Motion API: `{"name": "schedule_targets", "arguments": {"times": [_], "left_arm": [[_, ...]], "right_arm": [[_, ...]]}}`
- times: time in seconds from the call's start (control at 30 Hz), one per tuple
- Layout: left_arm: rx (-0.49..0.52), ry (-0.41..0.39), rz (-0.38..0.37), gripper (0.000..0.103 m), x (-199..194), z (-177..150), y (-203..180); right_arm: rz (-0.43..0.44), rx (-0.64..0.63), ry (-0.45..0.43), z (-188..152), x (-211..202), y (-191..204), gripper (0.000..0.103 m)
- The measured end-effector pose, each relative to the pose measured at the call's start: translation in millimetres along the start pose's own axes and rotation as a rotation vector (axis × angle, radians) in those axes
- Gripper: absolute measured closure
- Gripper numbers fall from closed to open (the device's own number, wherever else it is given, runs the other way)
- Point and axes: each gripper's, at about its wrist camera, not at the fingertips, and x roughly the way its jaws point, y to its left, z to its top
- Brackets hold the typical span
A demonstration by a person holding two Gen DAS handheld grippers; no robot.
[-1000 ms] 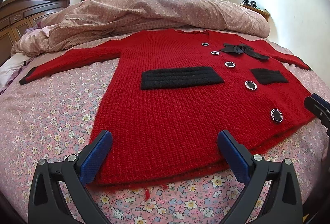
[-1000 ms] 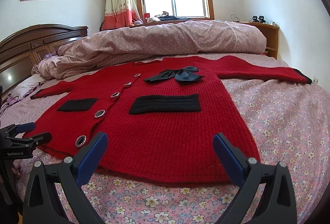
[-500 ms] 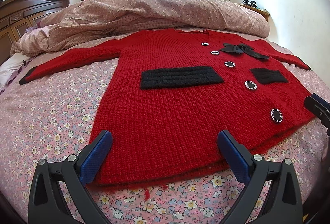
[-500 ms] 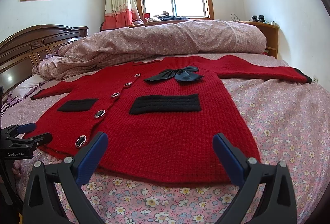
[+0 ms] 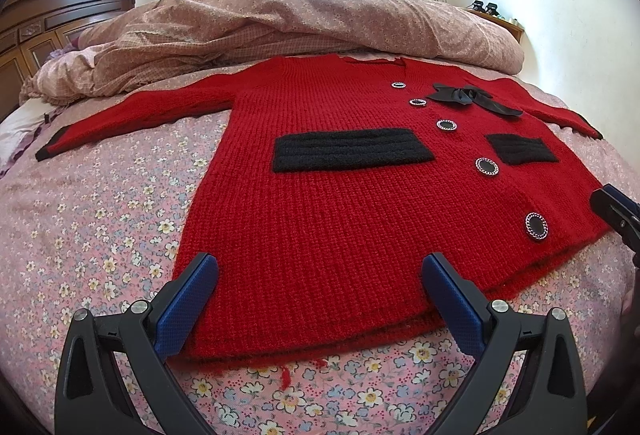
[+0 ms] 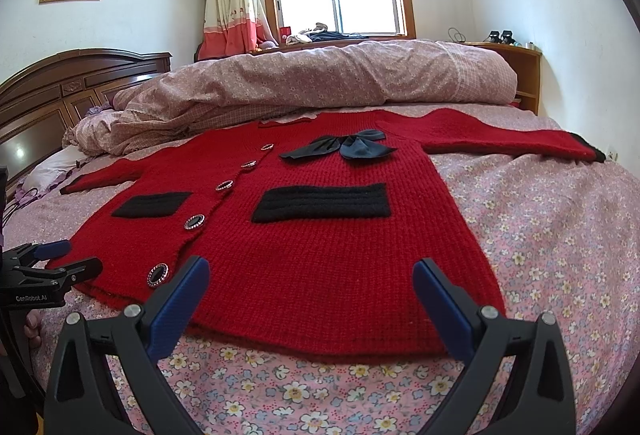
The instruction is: Fold small clothes
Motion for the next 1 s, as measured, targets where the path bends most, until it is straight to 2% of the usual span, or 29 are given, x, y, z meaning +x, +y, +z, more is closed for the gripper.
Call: {"name": "schedule_targets", "arguments": {"times": [1.0], "left_arm": [[0.004,0.012,0.004,0.004,0.0,2.0,-1.0]], "right_arm": [[0.001,-0.005,0.019,-2.4,1.9,0.6,0.000]]}}
